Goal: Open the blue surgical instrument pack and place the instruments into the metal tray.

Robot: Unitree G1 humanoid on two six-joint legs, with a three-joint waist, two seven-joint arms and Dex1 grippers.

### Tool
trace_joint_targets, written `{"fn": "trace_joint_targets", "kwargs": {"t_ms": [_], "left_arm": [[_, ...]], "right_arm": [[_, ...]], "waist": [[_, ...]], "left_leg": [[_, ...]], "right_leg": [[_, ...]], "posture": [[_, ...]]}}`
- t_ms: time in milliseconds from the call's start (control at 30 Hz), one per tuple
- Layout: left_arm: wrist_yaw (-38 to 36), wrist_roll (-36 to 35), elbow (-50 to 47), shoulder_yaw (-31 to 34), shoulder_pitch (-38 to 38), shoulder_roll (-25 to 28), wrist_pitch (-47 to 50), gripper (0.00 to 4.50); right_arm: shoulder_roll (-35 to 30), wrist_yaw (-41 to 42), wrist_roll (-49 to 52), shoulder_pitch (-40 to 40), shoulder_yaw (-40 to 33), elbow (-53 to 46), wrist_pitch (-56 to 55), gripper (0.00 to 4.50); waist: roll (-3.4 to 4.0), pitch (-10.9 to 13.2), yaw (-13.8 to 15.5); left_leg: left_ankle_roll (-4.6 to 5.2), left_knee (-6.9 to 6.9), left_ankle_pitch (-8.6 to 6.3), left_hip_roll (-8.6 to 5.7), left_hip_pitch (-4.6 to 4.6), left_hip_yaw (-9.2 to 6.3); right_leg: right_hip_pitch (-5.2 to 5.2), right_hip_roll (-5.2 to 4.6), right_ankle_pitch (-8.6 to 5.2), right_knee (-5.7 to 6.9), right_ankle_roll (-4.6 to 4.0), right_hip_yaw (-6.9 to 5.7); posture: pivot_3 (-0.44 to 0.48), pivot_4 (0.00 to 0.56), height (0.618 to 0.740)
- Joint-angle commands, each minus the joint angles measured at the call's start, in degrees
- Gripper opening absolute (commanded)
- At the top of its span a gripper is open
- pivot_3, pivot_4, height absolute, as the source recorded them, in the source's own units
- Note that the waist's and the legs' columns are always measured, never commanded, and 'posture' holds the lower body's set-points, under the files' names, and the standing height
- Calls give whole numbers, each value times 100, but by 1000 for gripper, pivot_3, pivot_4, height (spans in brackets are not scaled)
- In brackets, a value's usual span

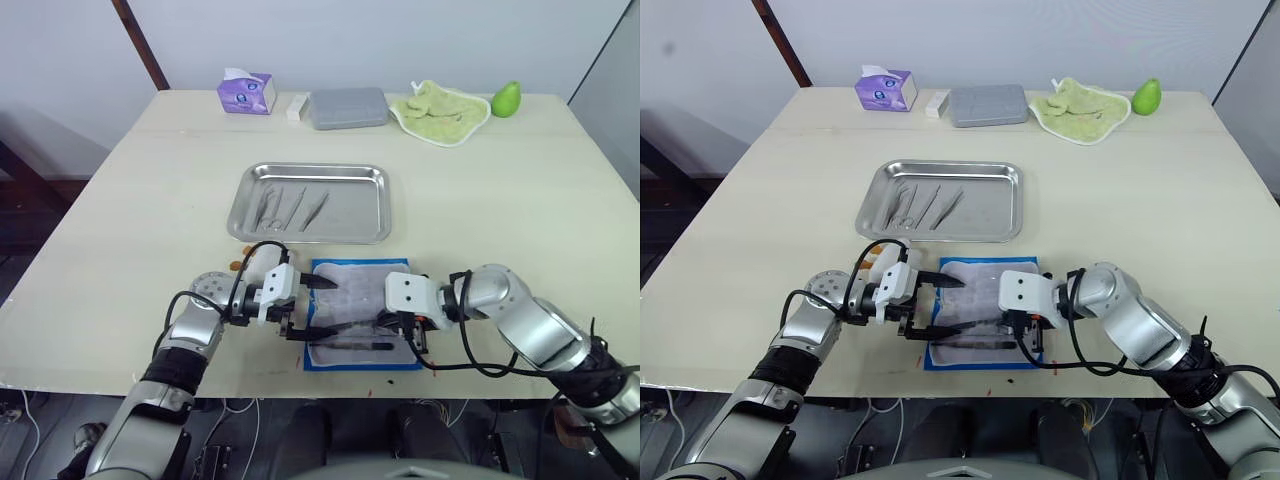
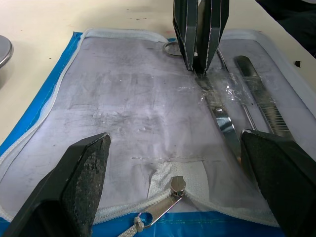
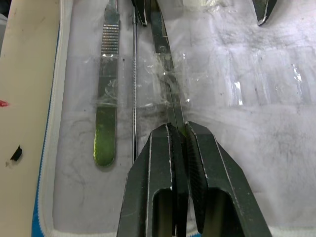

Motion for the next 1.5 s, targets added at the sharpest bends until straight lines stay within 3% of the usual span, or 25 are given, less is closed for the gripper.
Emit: {"fn": "trace_joint_targets", "kwargs": {"t_ms": [33,567,833,1267,1500], "left_arm": [[13,357,267,-240,167,40,132,4500],[5,347,212,-278,165,47,185,4500],[17,345,193,-293,179,43,203,4500],[59,319,170,-290,209,36,208,4500],[51,311,202,-269,191,29,206,4500]], "right_arm": [[-111,66,52,-29,-1,-87,121,47],[-496,80,157,36,-176,-70,-153,47],[-920,94,125,719,-498,444,-1229,47],[-1009,184,409,780,-895,73,-847,47],[-564,83,872,193,-859,-566,396,47]], "waist": [[0,0,0],[-1,2,20],[-2,2,48],[-2,2,89],[3,6,88]], "left_leg": [[0,0,0,0,0,0],[0,0,0,-1,-2,1],[0,0,0,-1,-2,4],[0,-1,0,1,-3,7],[0,0,0,2,-3,4]], "right_leg": [[0,0,0,0,0,0],[0,-3,-2,-2,4,-2],[1,-1,-4,-6,9,-4],[2,0,-2,-13,5,-1],[1,2,-2,-12,5,-1]], "posture": [[0,150,740],[0,150,740],[0,150,740],[0,150,740],[0,150,740]]}}
